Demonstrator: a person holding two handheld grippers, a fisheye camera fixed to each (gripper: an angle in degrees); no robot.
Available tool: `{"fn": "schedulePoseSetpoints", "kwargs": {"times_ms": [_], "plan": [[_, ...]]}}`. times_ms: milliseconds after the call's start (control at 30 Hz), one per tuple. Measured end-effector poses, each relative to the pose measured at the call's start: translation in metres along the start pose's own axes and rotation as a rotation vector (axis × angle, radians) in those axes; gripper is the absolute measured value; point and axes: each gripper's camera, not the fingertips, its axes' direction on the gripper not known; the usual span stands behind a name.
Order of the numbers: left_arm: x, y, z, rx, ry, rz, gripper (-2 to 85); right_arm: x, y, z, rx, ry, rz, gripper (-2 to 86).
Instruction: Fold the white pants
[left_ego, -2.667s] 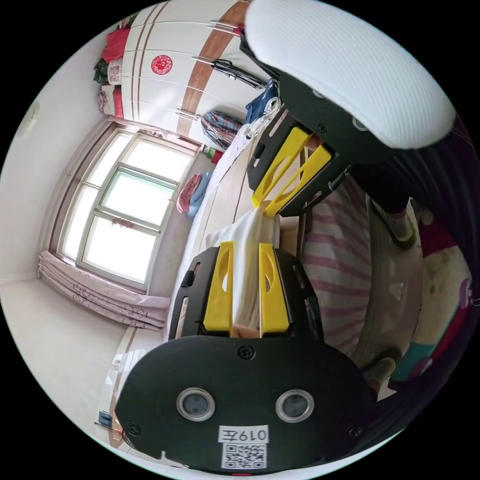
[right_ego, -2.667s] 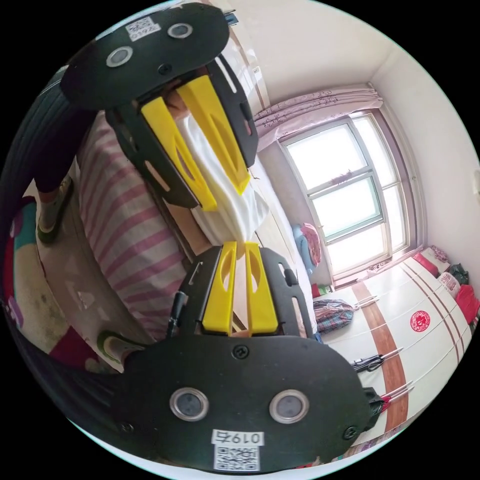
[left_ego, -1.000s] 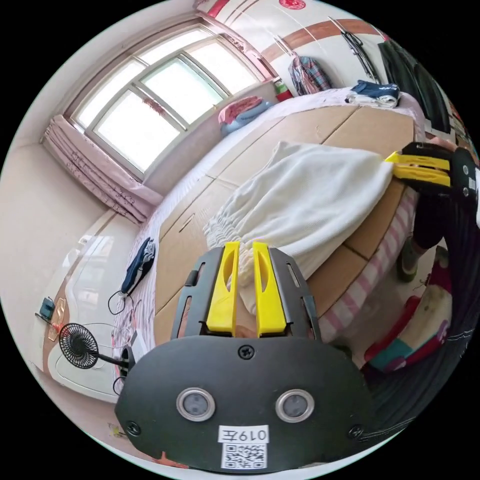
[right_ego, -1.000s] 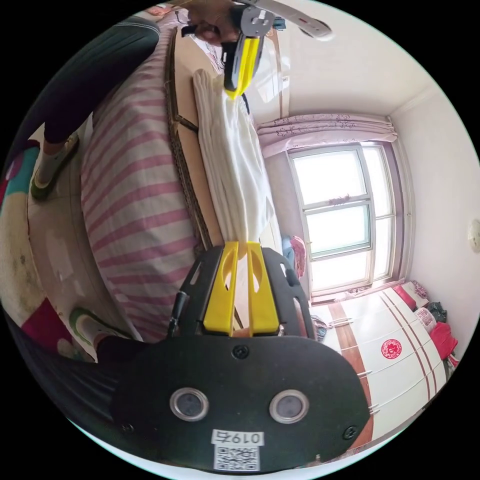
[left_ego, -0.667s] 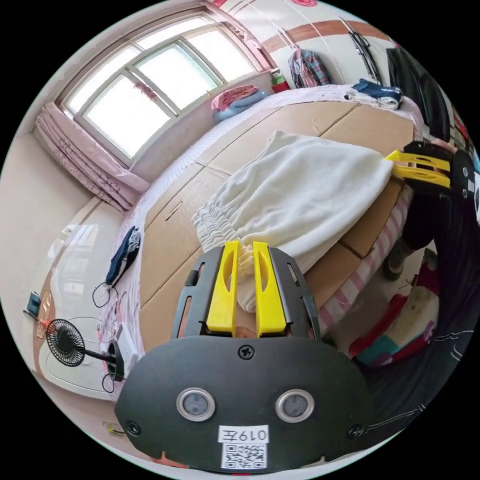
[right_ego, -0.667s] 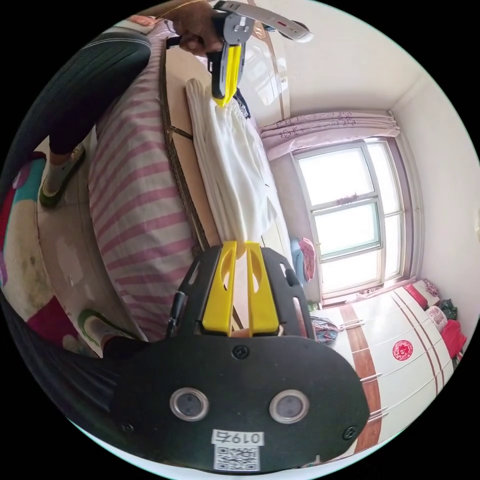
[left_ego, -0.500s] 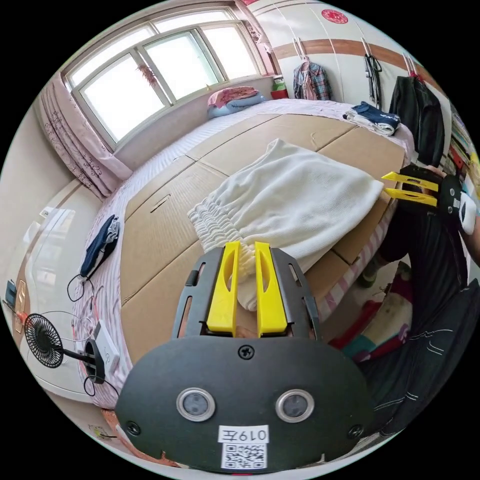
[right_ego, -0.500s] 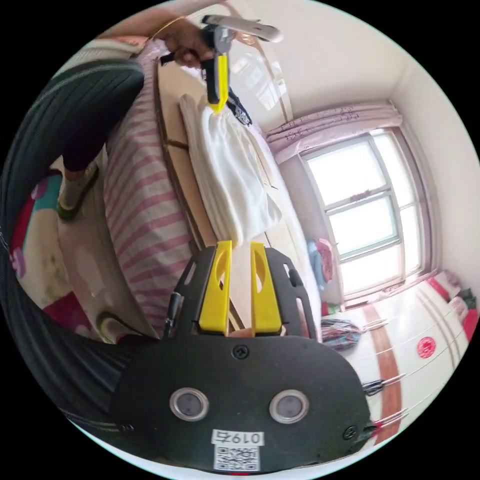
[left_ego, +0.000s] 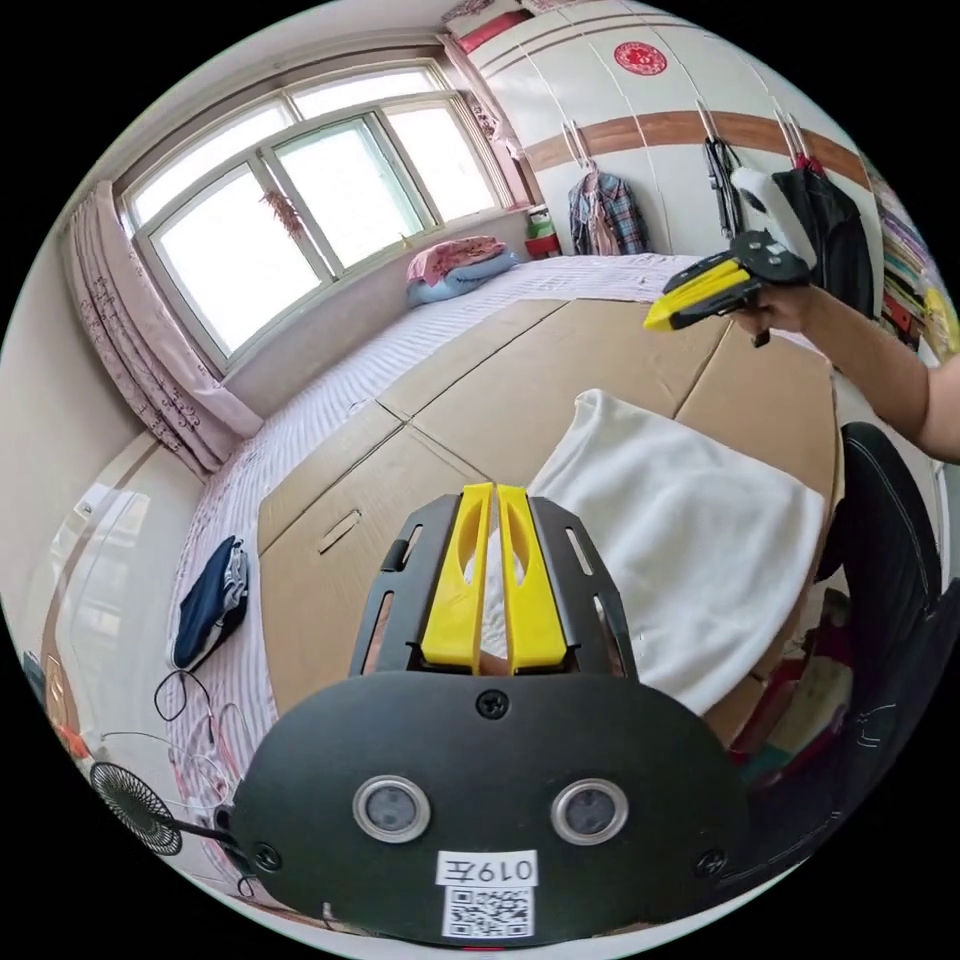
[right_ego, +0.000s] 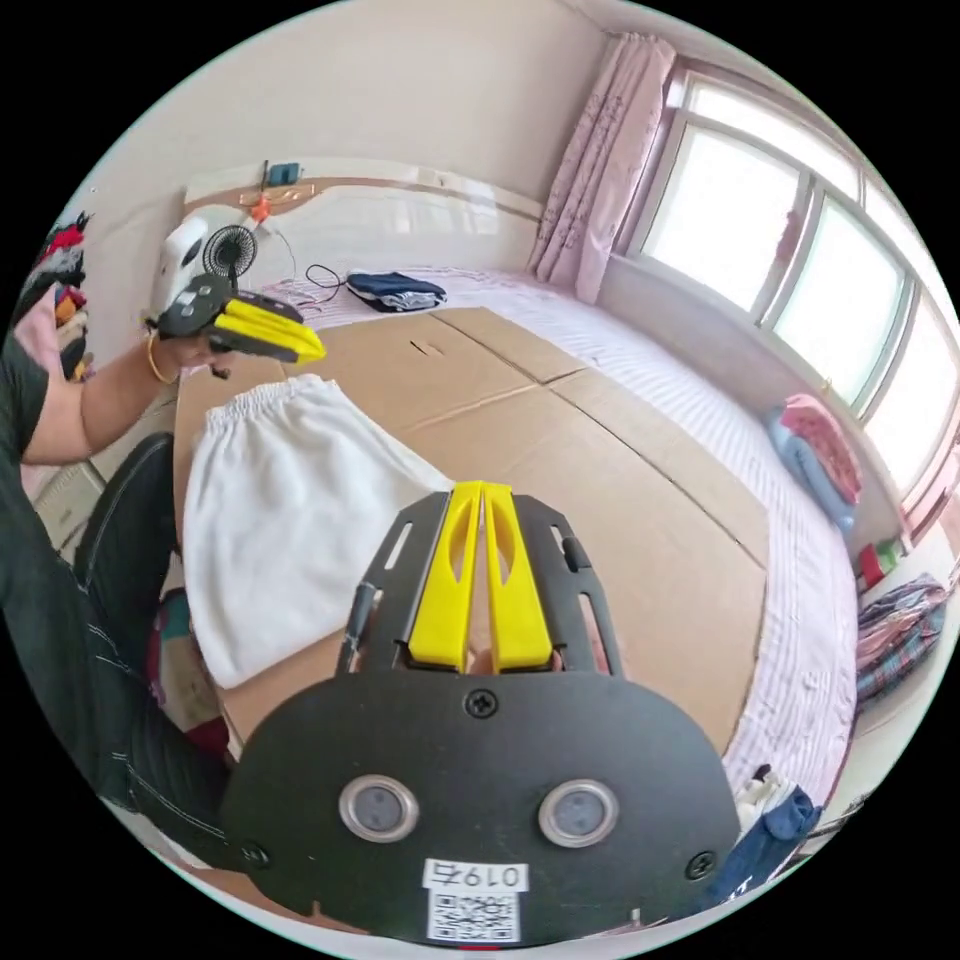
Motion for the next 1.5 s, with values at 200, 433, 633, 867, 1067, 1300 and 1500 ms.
{"fn": "schedulePoseSetpoints", "kwargs": {"times_ms": [200,433,633,867,1067,1300,1500], "plan": [[-0.047,-0.048,0.103,-0.002,0.421,0.024,0.9,0.154,-0.138,0.087,-0.376,-0.659,0.097,8.7],[-0.064,-0.139,0.252,-0.188,0.739,0.159,1.3,0.226,-0.243,0.153,-0.638,-0.82,0.263,11.8],[-0.055,-0.175,0.347,-0.274,0.779,0.215,1.1,0.245,-0.324,0.205,-0.889,-0.822,0.335,11.2],[-0.049,-0.19,0.409,-0.283,0.815,0.212,3.0,0.232,-0.413,0.243,-1.132,-0.717,0.332,10.5],[-0.054,-0.212,0.443,-0.232,0.878,0.217,7.2,0.221,-0.471,0.26,-1.195,-0.721,0.344,6.0],[-0.047,-0.238,0.484,-0.248,0.928,0.271,9.7,0.191,-0.538,0.235,-1.154,-0.634,0.224,4.5],[-0.037,-0.254,0.518,-0.309,0.974,0.286,5.8,0.173,-0.57,0.228,-1.197,-0.522,0.241,3.6]]}}
